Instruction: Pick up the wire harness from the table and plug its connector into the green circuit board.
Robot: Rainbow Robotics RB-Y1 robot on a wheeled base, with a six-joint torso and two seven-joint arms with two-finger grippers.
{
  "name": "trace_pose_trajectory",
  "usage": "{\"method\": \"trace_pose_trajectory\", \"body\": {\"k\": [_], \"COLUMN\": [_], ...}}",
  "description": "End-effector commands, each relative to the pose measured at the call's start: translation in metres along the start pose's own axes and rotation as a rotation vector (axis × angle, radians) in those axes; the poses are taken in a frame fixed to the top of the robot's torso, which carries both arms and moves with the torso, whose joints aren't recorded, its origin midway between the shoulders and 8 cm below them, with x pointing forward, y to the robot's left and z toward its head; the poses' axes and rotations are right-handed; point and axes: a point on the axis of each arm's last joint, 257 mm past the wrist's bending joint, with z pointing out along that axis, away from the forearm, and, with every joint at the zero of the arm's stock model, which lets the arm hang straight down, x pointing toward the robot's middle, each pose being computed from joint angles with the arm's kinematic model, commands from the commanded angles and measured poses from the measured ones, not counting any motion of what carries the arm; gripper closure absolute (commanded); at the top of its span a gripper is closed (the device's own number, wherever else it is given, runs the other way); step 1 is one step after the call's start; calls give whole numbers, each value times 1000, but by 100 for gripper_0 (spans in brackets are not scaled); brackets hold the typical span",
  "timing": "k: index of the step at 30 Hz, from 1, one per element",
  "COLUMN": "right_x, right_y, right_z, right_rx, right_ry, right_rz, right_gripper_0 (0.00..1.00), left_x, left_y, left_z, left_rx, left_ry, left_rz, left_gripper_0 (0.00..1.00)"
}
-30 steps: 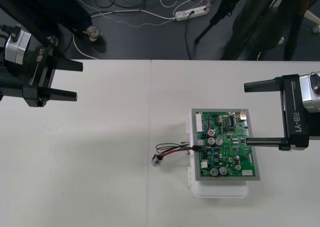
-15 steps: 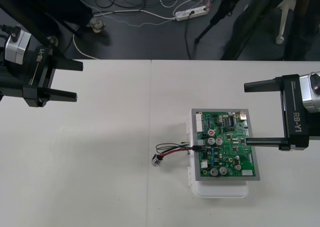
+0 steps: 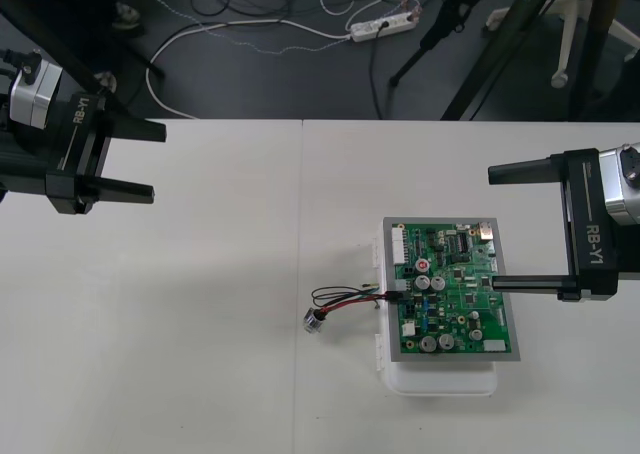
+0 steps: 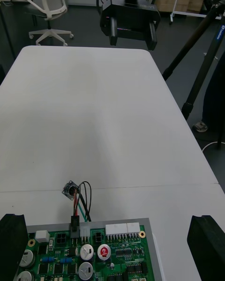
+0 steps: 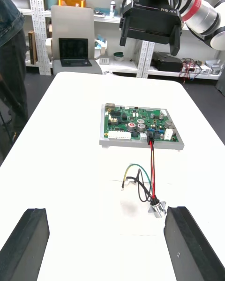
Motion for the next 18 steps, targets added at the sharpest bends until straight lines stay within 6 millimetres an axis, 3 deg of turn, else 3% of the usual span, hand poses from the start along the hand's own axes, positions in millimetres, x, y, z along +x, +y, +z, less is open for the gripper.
{"method": "trace_pose_trajectory", "body": {"k": [1, 18], "right_x": [-11, -11], "right_y": [-4, -4], "right_z": [0, 0], "right_rx": [2, 2], "right_ry": [-14, -14], "right_rz": [-56, -56], "right_gripper_0": [0, 0], "left_x": [-27, -27], "left_y": [2, 2], "left_z": [-15, -15], "left_rx": [21, 21], "left_ry": [30, 30], "left_rz": [36, 36], "left_gripper_0": [27, 27]}}
